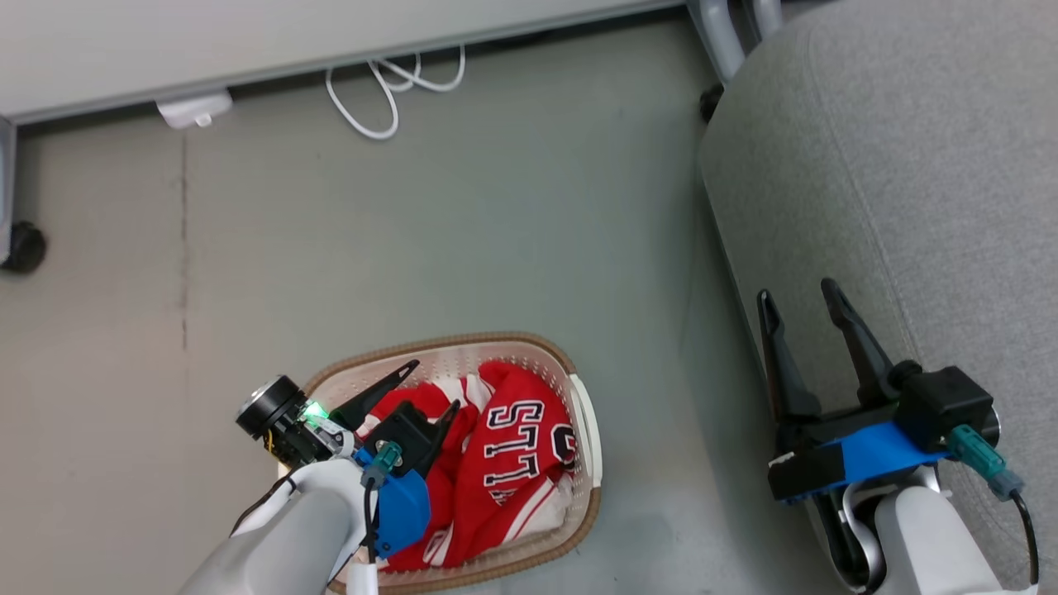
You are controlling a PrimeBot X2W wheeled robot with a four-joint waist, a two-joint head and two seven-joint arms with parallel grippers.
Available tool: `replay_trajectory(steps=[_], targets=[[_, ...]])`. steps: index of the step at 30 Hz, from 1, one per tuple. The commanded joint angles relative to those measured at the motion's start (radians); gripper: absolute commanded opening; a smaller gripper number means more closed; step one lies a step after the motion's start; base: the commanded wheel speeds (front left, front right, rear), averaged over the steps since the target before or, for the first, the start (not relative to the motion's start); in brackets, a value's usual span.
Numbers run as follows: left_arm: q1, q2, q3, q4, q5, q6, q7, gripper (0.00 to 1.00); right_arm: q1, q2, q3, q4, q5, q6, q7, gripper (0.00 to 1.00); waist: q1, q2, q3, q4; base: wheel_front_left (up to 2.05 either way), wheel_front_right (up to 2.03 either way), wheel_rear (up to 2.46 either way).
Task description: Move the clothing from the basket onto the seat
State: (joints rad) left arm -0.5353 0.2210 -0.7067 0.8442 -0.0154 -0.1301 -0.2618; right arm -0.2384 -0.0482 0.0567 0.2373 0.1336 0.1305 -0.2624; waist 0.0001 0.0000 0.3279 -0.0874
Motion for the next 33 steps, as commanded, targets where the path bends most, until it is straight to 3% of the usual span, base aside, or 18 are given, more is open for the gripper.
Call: replay_trajectory(steps=[1, 17, 24, 33], targets=[[-0.044, 0.011, -0.05, 0.032, -0.012, 0.0, -0.005, 1.0, -0.029, -0.004, -0.002, -0.01, -0.006, 0.0, -0.004, 1.0, -0.0001, 0.0, 0.068, -0.018, 0.0, 0.0, 0.0], [-0.268, 0.068, -0.473, 0.273, -0.082, 0.0, -0.005, 1.0, -0.156, -0.004, 0.01, -0.069, -0.01, 0.0, -0.004, 1.0, -0.0001, 0.0, 0.315, -0.062, 0.0, 0.0, 0.0], [-0.351, 0.061, -0.547, 0.365, -0.085, 0.0, 0.004, 1.0, -0.193, -0.004, 0.008, -0.096, -0.013, 0.0, -0.004, 1.0, -0.0001, 0.0, 0.414, -0.075, 0.0, 0.0, 0.0], [-0.43, 0.067, -0.573, 0.414, -0.029, 0.0, 0.019, 1.0, -0.228, -0.004, 0.002, -0.152, -0.02, 0.0, -0.004, 1.0, -0.0001, 0.0, 0.525, -0.084, 0.0, 0.0, 0.0]])
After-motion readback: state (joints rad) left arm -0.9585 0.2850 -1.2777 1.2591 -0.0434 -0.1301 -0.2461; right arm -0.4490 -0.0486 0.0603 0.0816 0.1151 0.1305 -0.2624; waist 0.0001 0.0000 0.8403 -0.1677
